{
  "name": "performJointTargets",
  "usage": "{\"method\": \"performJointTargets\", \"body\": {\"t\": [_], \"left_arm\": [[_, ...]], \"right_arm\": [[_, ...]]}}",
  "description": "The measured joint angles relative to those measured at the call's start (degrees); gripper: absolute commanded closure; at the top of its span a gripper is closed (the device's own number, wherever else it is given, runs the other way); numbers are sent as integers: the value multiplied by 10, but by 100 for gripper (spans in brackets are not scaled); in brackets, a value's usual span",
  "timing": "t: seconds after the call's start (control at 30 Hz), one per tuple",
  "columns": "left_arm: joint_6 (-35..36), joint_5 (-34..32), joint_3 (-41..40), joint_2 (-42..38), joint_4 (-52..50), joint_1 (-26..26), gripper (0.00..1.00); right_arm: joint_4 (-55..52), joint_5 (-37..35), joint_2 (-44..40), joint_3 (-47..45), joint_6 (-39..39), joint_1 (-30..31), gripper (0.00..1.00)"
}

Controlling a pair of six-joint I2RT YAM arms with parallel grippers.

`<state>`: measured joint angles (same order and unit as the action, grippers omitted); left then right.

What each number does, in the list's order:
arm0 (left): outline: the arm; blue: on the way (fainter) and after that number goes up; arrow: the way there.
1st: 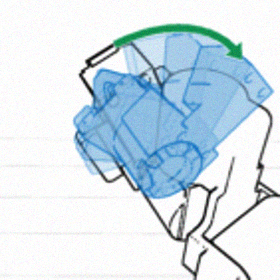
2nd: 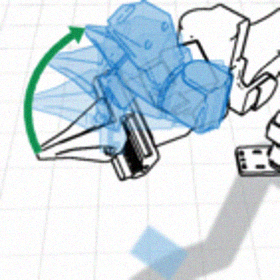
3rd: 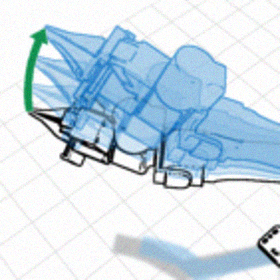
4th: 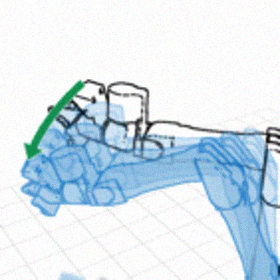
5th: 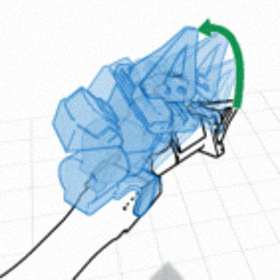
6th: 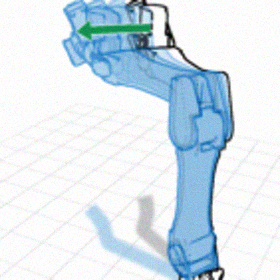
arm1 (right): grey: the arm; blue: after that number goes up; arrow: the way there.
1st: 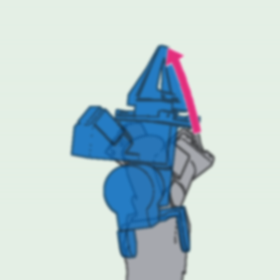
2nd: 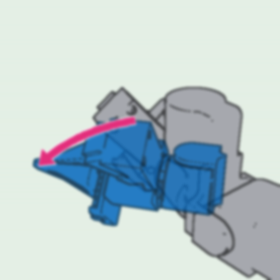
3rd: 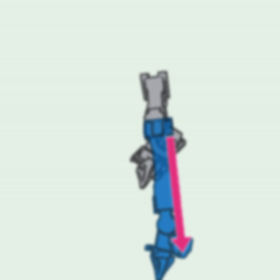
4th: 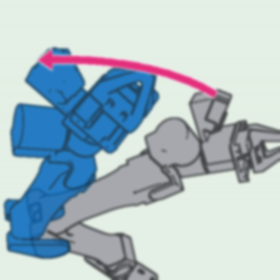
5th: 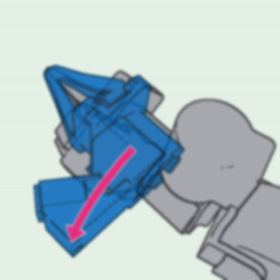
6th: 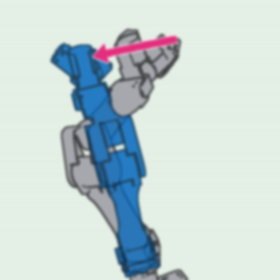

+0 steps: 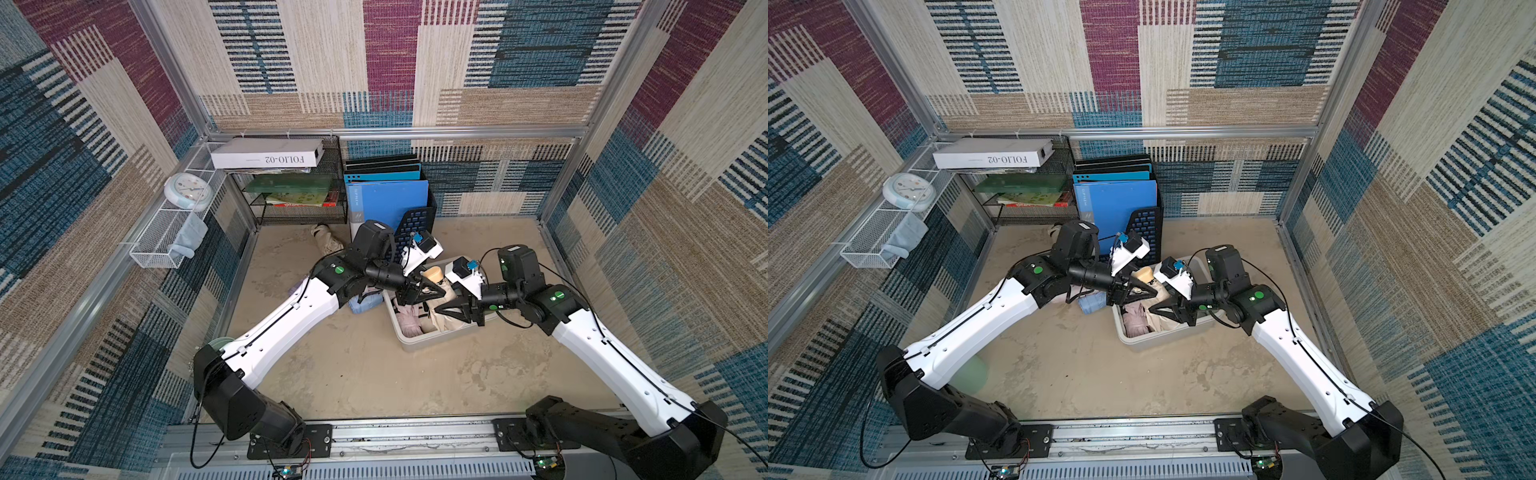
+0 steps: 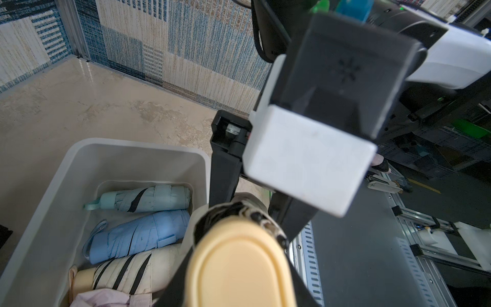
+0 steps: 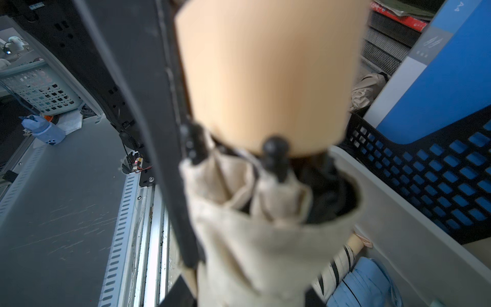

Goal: Put the umbrella into the storage box
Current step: Pick up the umbrella from the center of the board.

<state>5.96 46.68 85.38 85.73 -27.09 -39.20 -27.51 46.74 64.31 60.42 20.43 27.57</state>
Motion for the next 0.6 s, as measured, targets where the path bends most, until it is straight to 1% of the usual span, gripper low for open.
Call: {"method": "performJointTargets", "body": {"t": [0.03, 0.17, 0.2, 0.23, 0.4, 0.6], "left_arm": [[-1, 0, 0, 0, 0, 0, 84], [-7, -1, -4, -6, 2, 0, 38], [-7, -3, -7, -9, 7, 0, 13], [-10, -4, -12, -14, 20, 0, 1], [-38, -11, -38, -49, 78, 0, 1], [-69, -72, -96, -107, 125, 0, 1]], "right_arm": [[6, 2, -3, -4, -3, 0, 70], [38, 11, -16, -27, -28, 1, 75], [45, 14, -19, -33, -39, 1, 75], [47, 13, -23, -40, -50, 2, 76], [64, 14, -33, -80, -117, 2, 78], [104, 10, -38, -114, -188, 2, 80]]}}
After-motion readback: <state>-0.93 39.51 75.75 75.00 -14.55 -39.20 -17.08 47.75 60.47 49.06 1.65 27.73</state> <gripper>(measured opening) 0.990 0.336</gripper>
